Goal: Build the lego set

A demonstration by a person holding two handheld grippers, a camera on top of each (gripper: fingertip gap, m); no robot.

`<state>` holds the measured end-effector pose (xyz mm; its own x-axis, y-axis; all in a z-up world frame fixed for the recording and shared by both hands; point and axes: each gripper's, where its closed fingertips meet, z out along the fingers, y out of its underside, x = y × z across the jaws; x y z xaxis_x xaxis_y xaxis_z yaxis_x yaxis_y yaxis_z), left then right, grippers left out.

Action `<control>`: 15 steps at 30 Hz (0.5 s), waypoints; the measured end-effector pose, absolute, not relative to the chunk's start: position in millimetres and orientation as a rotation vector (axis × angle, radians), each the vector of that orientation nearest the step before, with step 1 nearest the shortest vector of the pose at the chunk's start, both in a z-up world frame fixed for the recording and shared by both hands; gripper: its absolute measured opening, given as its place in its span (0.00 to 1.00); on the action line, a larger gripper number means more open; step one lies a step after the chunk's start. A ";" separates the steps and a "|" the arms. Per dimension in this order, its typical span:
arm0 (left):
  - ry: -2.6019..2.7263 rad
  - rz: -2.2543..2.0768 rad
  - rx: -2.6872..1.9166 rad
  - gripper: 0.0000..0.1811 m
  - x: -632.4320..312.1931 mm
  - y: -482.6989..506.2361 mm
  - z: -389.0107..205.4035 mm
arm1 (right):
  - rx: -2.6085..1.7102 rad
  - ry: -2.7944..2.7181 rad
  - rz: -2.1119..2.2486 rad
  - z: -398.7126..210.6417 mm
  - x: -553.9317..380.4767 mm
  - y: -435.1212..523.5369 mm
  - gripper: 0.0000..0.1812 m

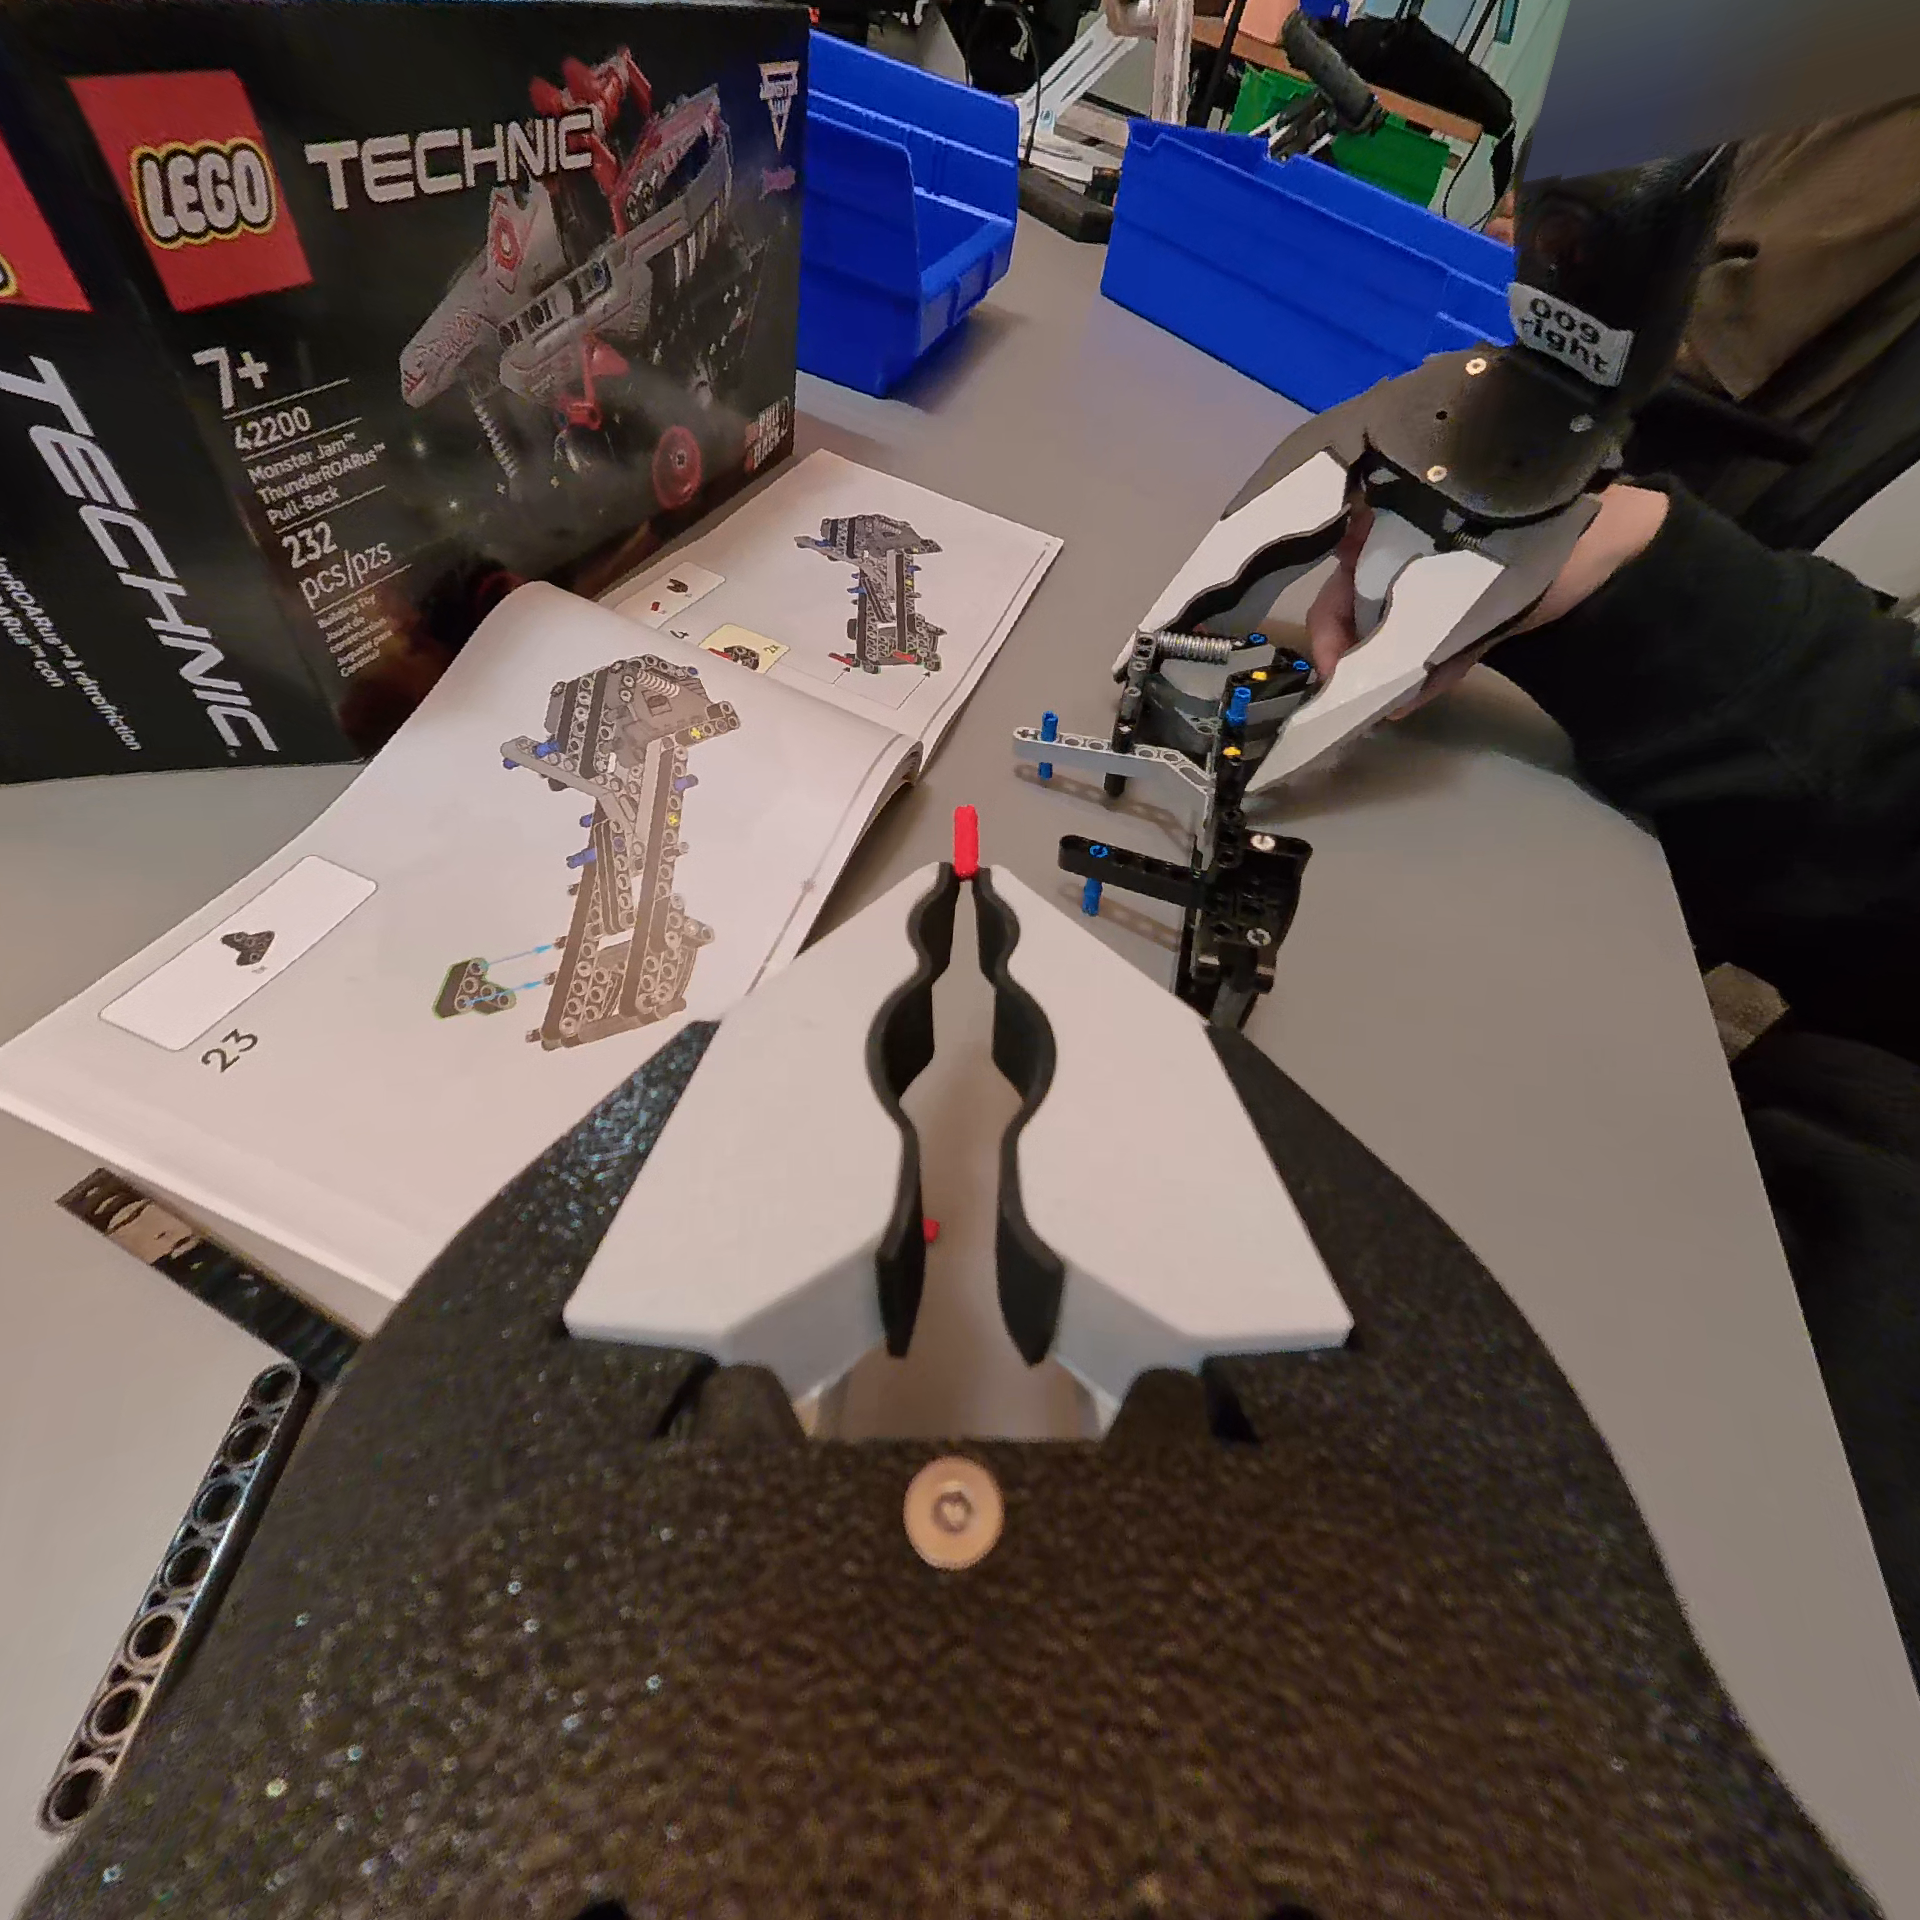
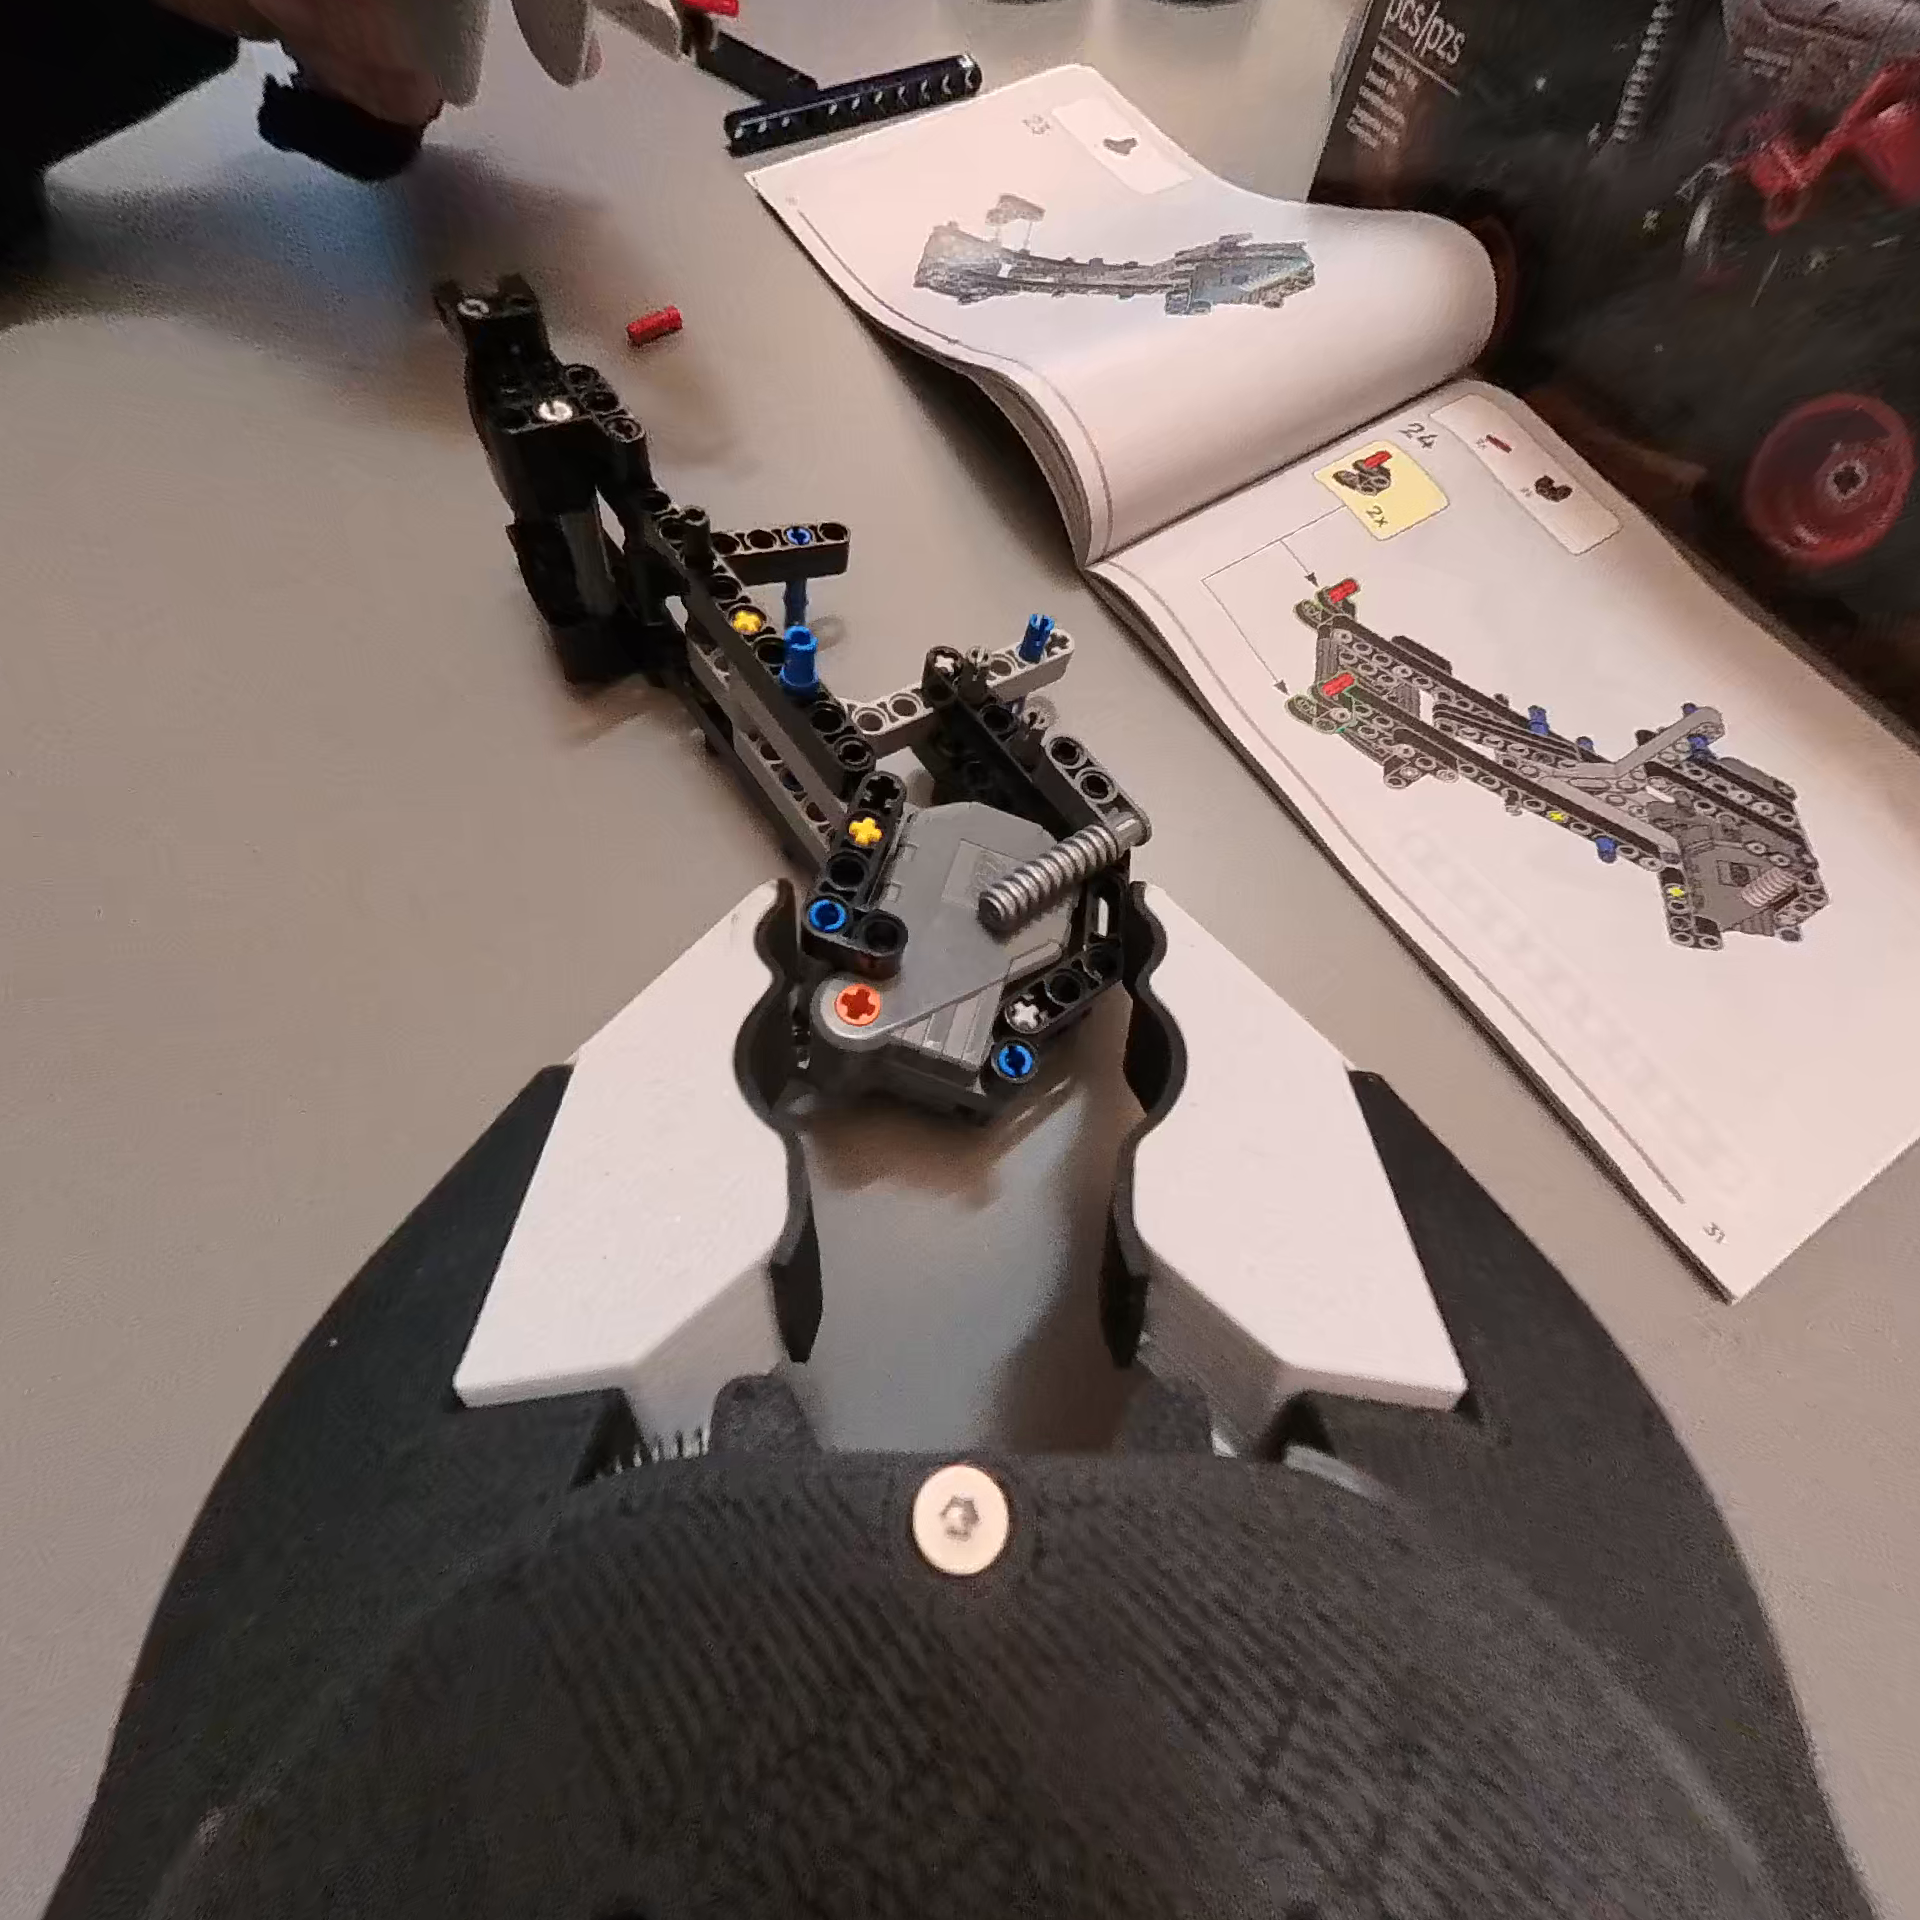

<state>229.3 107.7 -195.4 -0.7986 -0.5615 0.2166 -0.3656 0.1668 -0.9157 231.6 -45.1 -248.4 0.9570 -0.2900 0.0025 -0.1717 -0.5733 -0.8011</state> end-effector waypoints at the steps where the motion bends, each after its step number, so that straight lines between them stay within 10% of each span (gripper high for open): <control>1: 2.263 -1.694 -0.913 0.00 229.4 107.7 -195.7 | -2.193 0.327 -0.166 -248.4 231.9 -44.8 0.34; 15: 2.262 -1.663 -0.916 0.00 230.7 110.4 -198.1 | -2.230 0.269 -0.498 -250.6 243.8 -46.0 0.32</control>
